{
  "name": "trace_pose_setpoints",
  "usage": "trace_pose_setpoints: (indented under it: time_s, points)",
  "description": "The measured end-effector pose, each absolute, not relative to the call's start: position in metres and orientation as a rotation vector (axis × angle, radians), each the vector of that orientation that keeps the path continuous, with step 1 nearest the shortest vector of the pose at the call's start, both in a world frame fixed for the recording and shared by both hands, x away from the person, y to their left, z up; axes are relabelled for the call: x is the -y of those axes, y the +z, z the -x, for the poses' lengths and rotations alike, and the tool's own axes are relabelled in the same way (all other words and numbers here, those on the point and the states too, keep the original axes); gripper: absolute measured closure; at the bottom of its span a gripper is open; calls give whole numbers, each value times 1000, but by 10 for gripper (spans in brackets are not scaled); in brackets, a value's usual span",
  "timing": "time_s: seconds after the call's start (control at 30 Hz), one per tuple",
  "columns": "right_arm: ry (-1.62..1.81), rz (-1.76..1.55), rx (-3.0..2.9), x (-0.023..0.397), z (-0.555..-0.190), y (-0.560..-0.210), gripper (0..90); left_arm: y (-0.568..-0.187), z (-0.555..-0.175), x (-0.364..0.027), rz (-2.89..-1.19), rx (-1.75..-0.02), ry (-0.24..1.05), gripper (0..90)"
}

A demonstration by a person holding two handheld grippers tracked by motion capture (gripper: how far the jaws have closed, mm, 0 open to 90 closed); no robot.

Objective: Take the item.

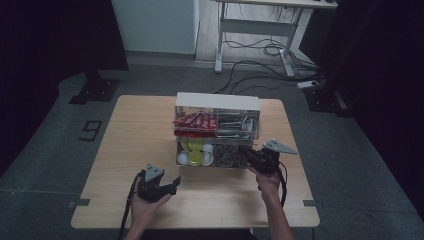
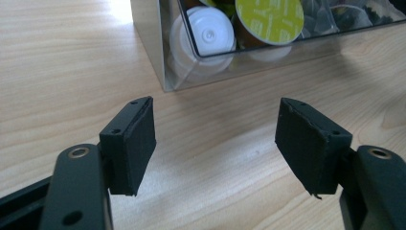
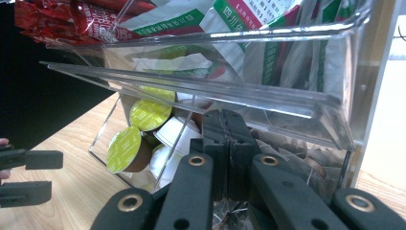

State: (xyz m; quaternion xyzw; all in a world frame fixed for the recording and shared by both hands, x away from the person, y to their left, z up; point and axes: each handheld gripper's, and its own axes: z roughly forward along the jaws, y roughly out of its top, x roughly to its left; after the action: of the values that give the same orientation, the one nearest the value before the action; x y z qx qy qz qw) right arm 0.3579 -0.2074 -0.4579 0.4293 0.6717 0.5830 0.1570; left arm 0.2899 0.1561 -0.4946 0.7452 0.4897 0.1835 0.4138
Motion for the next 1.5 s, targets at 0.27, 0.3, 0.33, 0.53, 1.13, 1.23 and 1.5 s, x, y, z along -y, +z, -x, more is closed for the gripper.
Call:
trace_pose_setpoints:
  time_s: [0.27, 0.3, 0.33, 0.53, 1.13, 1.23, 1.5]
  points:
    - [1672, -1228, -1924, 208, -358, -458, 885, -487, -296, -153, -1869, -1228, 465, 306]
    - [1672, -1229, -1924, 208, -358, -458, 885, -486, -296, -152, -1870, -1228, 465, 306]
    - [1671, -1228, -1924, 208, -358, -458, 885, -485, -297, -152, -1870, -1224, 468, 305]
    - [1674, -1232, -1925, 209, -358, -458, 885, -478, -302, -145, -1865, -1214, 476, 305]
    - [1679, -1231, -1923, 210, -358, -458, 884, -474, -321, -122, -1870, -1208, 497, 303]
    - [1679, -1230, -1922, 210, -357, -458, 884, -475, -325, -119, -1872, -1213, 496, 303]
    - [1678, -1230, -1925, 210, -357, -457, 884, -476, -329, -113, -1872, -1214, 491, 303]
